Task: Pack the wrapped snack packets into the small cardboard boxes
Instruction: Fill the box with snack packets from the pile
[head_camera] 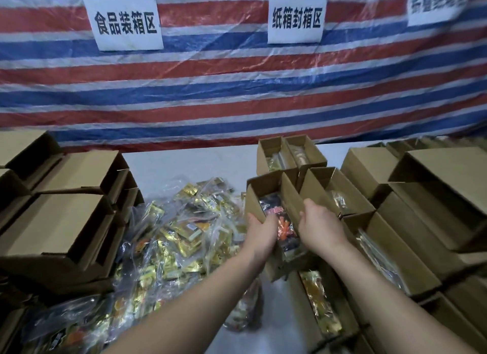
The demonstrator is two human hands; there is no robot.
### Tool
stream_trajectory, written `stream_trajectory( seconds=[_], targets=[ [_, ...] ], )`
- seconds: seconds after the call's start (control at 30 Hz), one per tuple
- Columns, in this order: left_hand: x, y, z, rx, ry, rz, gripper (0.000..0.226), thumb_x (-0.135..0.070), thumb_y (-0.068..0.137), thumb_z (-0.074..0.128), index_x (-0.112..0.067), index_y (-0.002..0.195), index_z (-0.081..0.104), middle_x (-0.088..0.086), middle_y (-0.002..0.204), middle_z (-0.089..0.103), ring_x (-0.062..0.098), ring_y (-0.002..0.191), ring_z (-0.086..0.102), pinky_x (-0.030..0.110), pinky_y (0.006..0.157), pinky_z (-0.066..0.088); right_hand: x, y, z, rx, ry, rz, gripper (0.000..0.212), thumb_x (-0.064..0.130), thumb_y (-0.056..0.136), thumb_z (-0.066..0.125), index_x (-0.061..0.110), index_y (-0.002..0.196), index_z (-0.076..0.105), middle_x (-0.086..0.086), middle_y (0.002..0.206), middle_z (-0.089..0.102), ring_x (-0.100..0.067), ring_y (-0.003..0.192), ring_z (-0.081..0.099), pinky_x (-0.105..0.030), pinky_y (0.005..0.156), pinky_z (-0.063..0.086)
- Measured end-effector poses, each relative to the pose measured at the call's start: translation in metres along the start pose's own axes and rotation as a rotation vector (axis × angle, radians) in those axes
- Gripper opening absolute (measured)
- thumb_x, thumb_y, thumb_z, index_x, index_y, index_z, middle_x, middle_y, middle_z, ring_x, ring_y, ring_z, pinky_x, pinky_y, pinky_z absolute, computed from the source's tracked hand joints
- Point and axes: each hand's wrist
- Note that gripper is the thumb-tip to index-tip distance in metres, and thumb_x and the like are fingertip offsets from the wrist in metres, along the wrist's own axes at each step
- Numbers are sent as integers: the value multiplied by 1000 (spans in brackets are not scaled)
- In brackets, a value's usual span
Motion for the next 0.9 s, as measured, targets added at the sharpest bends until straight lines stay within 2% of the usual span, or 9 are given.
stream_trajectory(
  seconds=[0.07, 0.13, 0.2, 0.3, 0.43, 0.53, 0.67, 0.77, 0.9],
  targets=[
    [-4, 19, 13, 14, 54, -55, 67, -39, 90, 46, -15, 150, 29, 13, 140, 53, 34, 124, 55, 52, 107, 43, -7, 16, 2, 29, -31, 44, 6, 18, 98, 50, 19, 96, 44, -10, 105, 65, -32, 99, 64, -32, 70, 42],
    [-6, 37, 24, 47, 115, -102, 66, -39, 92, 40, -6, 148, 32, 18, 140, 53, 35, 122, 56, 51, 104, 46, -14, 28, 4, 48, -61, 78, 6, 17, 97, 51, 17, 103, 49, -11, 108, 66, -32, 101, 64, -33, 70, 41],
    [-7, 55, 33, 76, 180, -135, 57, -37, 96, 33, -1, 138, 44, 19, 129, 60, 30, 105, 63, 44, 92, 53, -20, 41, 5, 54, -95, 96, 14, 15, 95, 54, 14, 108, 55, -11, 113, 65, -32, 105, 63, -35, 75, 45],
    [-10, 77, 46, 105, 236, -147, 44, -34, 101, 27, -4, 114, 56, 16, 99, 65, 25, 81, 60, 41, 79, 53, -28, 59, 2, 26, -250, 92, 27, 16, 89, 63, 13, 116, 63, -9, 120, 59, -29, 112, 59, -37, 88, 49],
    [-12, 97, 58, 198, 285, -160, 44, -38, 102, 25, -12, 113, 58, 11, 100, 66, 25, 92, 61, 43, 90, 51, -38, 84, 4, -22, -379, 42, 35, 17, 89, 64, 12, 124, 60, -10, 125, 53, -28, 117, 52, -38, 97, 44],
    [-13, 109, 62, 175, 287, -135, 44, -40, 104, 23, -14, 102, 58, 5, 88, 61, 19, 79, 56, 35, 76, 47, -43, 96, 10, -45, -408, 32, 37, 18, 88, 66, 12, 124, 59, -10, 125, 53, -27, 117, 52, -36, 97, 43],
    [-10, 124, 65, 188, 334, -159, 49, -40, 103, 22, -9, 123, 55, 13, 109, 62, 21, 88, 58, 35, 77, 48, -50, 105, 20, -43, -433, 22, 38, 15, 88, 66, 13, 125, 57, -8, 124, 53, -26, 116, 52, -35, 97, 43],
    [-6, 130, 67, 176, 337, -175, 54, -43, 103, 23, -7, 132, 50, 12, 115, 60, 22, 94, 57, 41, 88, 50, -52, 107, 25, -98, -422, 13, 37, 13, 89, 62, 16, 125, 55, -8, 124, 54, -26, 116, 52, -35, 96, 42],
    [-7, 128, 65, 178, 285, -221, 73, -62, 97, 30, -9, 145, 41, 15, 138, 53, 34, 121, 52, 53, 102, 45, -51, 107, 27, -145, -419, 8, 31, 17, 93, 58, 17, 124, 53, -7, 123, 56, -25, 114, 54, -36, 96, 42]
  ],
)
Point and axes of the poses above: each hand's wrist, its own y-axis towards the middle knuckle, its own z-axis out of the palm, x = y × z
